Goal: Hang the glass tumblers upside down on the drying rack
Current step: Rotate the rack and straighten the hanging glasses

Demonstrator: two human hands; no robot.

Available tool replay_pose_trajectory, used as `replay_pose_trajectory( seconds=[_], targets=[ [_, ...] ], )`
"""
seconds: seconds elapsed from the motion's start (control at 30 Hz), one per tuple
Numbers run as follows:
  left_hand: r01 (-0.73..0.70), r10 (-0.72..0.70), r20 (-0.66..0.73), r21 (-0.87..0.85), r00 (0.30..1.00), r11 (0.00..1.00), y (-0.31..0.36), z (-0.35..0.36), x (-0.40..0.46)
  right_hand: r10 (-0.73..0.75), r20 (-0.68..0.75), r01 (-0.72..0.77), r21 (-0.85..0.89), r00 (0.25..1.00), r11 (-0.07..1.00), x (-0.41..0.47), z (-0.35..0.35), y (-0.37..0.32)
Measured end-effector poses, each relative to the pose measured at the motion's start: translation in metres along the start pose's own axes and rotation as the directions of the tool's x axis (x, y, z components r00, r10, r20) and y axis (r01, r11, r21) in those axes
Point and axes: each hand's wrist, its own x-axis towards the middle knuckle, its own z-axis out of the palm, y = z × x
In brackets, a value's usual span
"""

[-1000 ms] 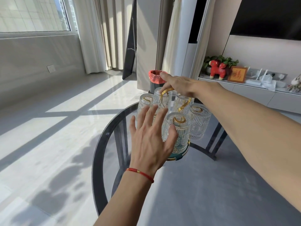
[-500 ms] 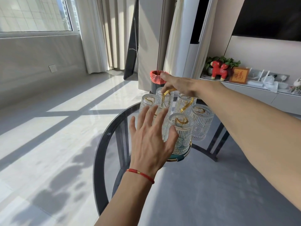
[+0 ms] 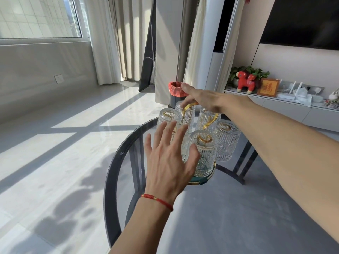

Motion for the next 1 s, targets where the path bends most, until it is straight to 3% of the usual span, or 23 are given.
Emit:
replay_pose_trajectory(
  seconds=[0.23, 0.4, 0.5, 0.57, 0.67, 0.77, 0.9, 1.0],
  targets=[
    [0.030, -0.031, -0.033, -0.023, 0.999, 0.999, -0.005, -0.002, 0.002, -0.025, -0.008, 0.025, 0.025, 1.000, 0.999, 0.004, 0.001, 0.006],
    [0.078, -0.080, -0.039, -0.045, 0.996, 0.996, -0.006, -0.003, 0.001, -0.143, -0.199, 0.174, 0.146, 0.969, 0.974, -0.002, -0.004, 0.002],
    [0.110, -0.113, -0.047, -0.067, 0.992, 0.992, -0.006, -0.004, 0.001, -0.298, -0.258, 0.287, -0.079, 0.919, 0.955, -0.011, 0.002, -0.008],
    [0.126, -0.131, -0.058, -0.079, 0.990, 0.989, -0.007, -0.006, 0.001, -0.332, -0.179, 0.285, -0.243, 0.926, 0.927, -0.018, 0.009, -0.020],
    [0.126, -0.133, -0.086, -0.083, 0.987, 0.989, -0.010, -0.009, 0.002, -0.252, 0.000, 0.229, -0.420, 0.968, 0.878, -0.020, 0.016, -0.033],
    [0.136, -0.145, -0.091, -0.099, 0.985, 0.986, -0.013, -0.012, 0.001, -0.181, 0.048, 0.182, -0.457, 0.982, 0.871, -0.022, 0.018, -0.042],
    [0.141, -0.154, -0.100, -0.122, 0.983, 0.982, -0.017, -0.014, 0.001, -0.173, 0.131, 0.217, -0.583, 0.976, 0.783, -0.023, 0.022, -0.054],
    [0.140, -0.154, -0.110, -0.127, 0.982, 0.982, -0.017, -0.015, 0.002, -0.146, 0.118, 0.186, -0.485, 0.982, 0.854, -0.020, 0.020, -0.056]
  ],
)
